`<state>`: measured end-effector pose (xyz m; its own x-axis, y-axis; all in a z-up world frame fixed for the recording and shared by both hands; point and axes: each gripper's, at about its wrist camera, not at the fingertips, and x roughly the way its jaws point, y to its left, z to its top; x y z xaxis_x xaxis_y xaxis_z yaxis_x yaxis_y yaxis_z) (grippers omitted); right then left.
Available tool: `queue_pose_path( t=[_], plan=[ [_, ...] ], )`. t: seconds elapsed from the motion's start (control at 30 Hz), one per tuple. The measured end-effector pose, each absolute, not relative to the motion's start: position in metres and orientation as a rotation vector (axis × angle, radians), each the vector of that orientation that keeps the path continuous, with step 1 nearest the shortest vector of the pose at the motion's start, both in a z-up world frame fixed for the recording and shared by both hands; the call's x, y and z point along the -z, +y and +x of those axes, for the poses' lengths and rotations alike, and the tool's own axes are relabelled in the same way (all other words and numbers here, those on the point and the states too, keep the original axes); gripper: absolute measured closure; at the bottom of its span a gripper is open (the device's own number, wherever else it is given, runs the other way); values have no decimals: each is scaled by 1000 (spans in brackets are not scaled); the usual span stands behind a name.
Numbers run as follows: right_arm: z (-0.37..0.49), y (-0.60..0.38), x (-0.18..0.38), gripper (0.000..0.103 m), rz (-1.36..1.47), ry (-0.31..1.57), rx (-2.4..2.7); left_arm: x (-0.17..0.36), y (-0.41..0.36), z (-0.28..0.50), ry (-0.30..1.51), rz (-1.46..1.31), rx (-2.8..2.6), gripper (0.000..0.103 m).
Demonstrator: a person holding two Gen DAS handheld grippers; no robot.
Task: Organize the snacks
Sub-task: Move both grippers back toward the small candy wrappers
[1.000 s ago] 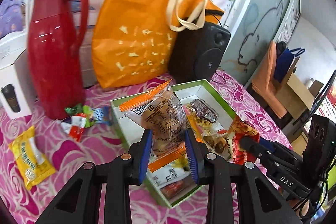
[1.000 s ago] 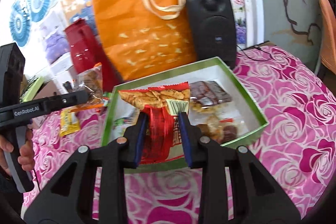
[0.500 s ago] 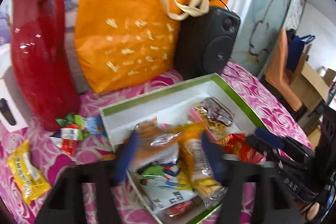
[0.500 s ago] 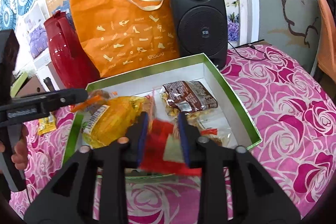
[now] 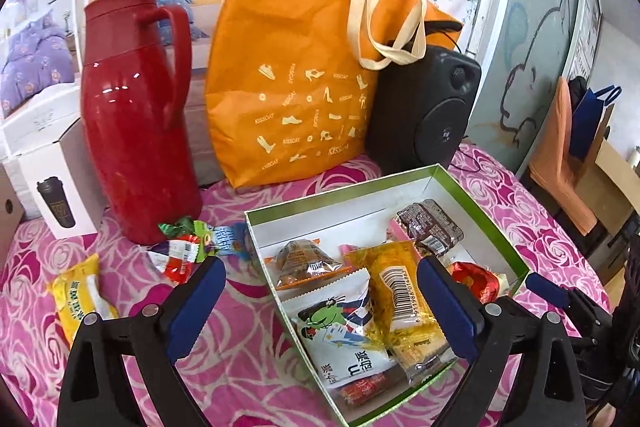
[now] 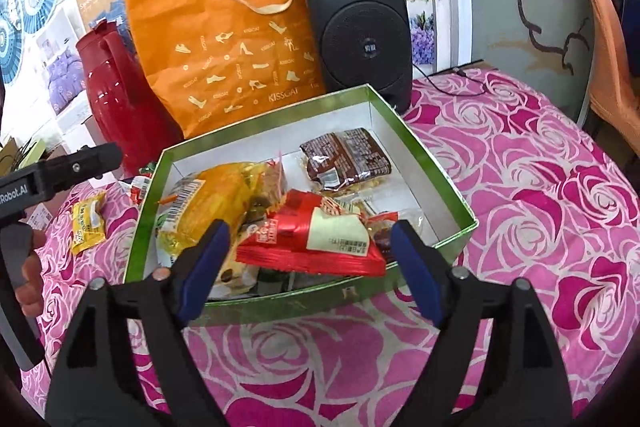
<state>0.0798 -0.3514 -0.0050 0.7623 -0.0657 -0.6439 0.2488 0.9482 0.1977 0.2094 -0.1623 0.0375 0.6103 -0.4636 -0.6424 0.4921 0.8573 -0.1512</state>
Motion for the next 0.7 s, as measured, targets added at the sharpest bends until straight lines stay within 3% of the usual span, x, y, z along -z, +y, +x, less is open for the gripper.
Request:
queue_pose_path(
  t=[0.43, 0.7],
  plan=[
    [77, -309, -13, 17, 263, 691, 104, -51, -105, 181, 676, 7, 486, 3],
    [97, -249, -20, 17, 204, 707, -84, -6, -25, 171, 778, -74, 368, 0]
  ],
)
